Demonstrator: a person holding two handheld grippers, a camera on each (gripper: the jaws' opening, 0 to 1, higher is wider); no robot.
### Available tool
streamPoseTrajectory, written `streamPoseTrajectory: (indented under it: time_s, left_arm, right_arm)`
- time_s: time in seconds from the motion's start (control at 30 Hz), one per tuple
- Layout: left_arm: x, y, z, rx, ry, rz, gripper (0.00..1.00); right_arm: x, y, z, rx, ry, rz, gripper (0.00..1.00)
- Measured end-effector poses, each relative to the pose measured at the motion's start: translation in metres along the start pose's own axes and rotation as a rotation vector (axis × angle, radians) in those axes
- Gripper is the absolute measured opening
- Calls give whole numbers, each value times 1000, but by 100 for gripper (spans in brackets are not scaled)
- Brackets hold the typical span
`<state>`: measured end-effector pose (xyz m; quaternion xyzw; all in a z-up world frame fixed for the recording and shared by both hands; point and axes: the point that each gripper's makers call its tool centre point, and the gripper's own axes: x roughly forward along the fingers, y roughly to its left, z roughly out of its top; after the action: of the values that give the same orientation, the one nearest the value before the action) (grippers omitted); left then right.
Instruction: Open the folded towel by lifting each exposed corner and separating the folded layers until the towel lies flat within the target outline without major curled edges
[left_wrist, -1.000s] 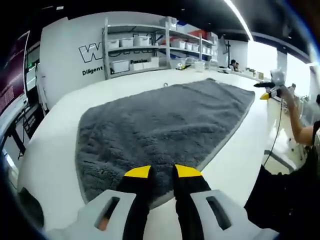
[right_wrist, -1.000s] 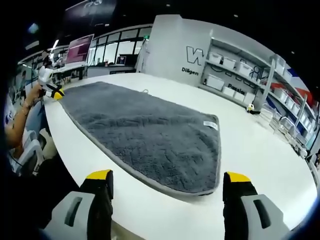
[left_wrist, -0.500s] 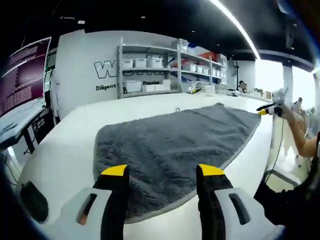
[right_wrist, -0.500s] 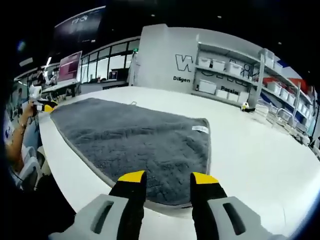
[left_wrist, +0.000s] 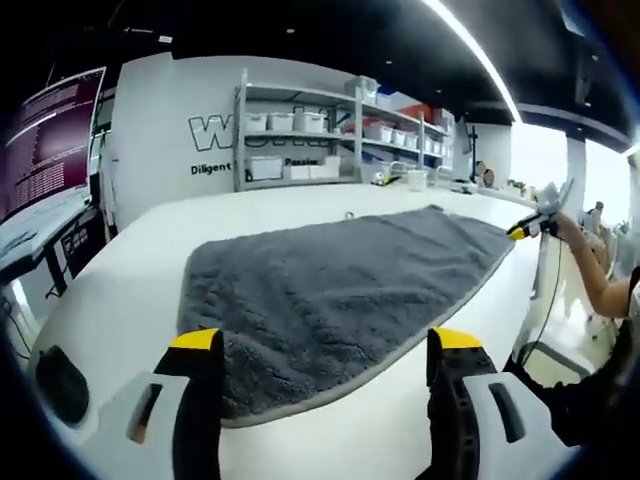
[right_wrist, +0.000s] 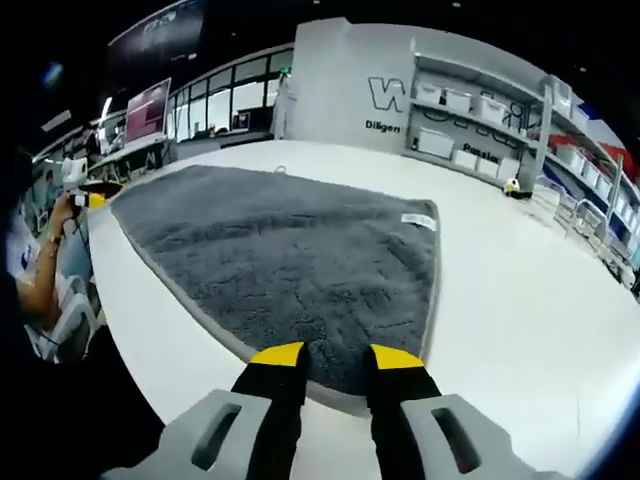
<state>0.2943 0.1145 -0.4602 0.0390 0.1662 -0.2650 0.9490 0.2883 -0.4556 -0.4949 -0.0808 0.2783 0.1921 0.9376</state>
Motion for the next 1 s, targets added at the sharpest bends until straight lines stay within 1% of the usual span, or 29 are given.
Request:
streamPoseTrajectory:
  time_s: [0.07, 0.1, 0.3, 0.4, 0.7, 0.73, 0.77, 0.83, 0.87, 0.93, 1.0]
  left_arm:
    - [0, -1, -2, 2, 7, 3, 81]
    - [-1, -1, -3, 2, 9, 5, 81]
    - [-2, 1, -9, -2, 31, 12, 81]
    - [-6, 5, -11, -9, 27, 26, 81]
    - [-11, 10, -15, -25, 20, 39, 80]
    - [-11, 10, -15, -26, 17, 39, 80]
    - [-11, 10, -15, -30, 13, 40, 80]
    - [-13, 10, -14, -32, 7, 42, 80]
    - [-13, 9, -14, -32, 5, 44, 80]
    - [-14, 9, -15, -33, 2, 52, 80]
    - [-16, 9, -16, -37, -2, 58, 80]
  right_arm:
    - [-1, -3, -1, 25, -1, 11, 20]
    - [-1, 0, -2, 42, -3, 19, 20]
    - [-6, 0, -5, 62, -8, 30, 19]
    - [-8, -1, -6, 77, -13, 33, 19]
    - [-14, -1, -9, 60, -17, 25, 20]
    - [-15, -1, -9, 48, -18, 18, 21]
    - [-16, -4, -8, 18, -21, -3, 24]
    - [-21, -7, -3, -7, -40, -44, 32]
    - [-24, -8, 2, -22, -70, -59, 35]
    - [-32, -8, 13, -7, -120, -82, 39]
    - [-41, -3, 21, -11, -152, -88, 45]
